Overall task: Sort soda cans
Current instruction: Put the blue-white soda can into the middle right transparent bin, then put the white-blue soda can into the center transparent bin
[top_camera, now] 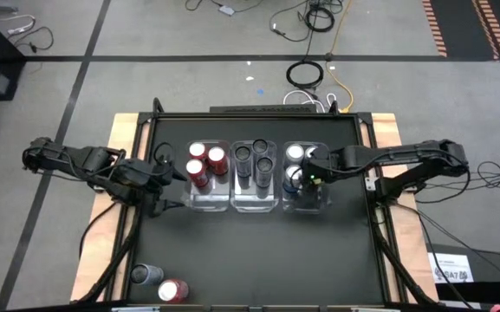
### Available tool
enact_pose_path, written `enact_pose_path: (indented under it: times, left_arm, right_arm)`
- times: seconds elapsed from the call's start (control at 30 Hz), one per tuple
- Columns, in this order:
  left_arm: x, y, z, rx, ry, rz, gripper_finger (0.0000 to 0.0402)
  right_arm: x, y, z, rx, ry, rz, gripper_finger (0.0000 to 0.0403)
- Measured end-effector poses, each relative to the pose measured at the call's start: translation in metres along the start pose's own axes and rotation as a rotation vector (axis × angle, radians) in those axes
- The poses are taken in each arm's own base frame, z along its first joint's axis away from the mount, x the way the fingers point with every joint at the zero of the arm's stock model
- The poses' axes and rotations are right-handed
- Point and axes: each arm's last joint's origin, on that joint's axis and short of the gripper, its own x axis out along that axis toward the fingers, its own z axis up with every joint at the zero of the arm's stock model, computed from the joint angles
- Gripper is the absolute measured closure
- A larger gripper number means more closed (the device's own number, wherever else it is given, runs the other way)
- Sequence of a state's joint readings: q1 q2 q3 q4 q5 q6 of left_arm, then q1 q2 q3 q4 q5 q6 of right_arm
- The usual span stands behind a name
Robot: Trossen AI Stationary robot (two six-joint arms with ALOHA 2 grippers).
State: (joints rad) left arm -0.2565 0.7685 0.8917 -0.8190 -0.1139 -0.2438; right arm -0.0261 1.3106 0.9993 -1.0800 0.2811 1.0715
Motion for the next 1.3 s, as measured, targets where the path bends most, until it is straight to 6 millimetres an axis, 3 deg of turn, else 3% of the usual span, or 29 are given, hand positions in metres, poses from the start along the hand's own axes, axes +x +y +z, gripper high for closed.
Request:
enact_pose_path:
  times: [0.43,0.8,1.3]
  left_arm:
    - [0.0,0.0,0.0,-0.013,-0.002,0.0,0.0002]
    - [0.0,0.0,0.0,-0.013,-0.002,0.0,0.0002]
    - [0.0,0.0,0.0,-0.012,-0.002,-0.001,0.0002]
  right_arm:
    - [0.025,0.011,0.008,-0.007,0.001,-0.074,0.0089]
    - [0.027,0.012,0.008,0.003,0.0,-0.082,0.0088]
    - [0.023,0.011,0.009,0.04,-0.004,-0.074,0.0028]
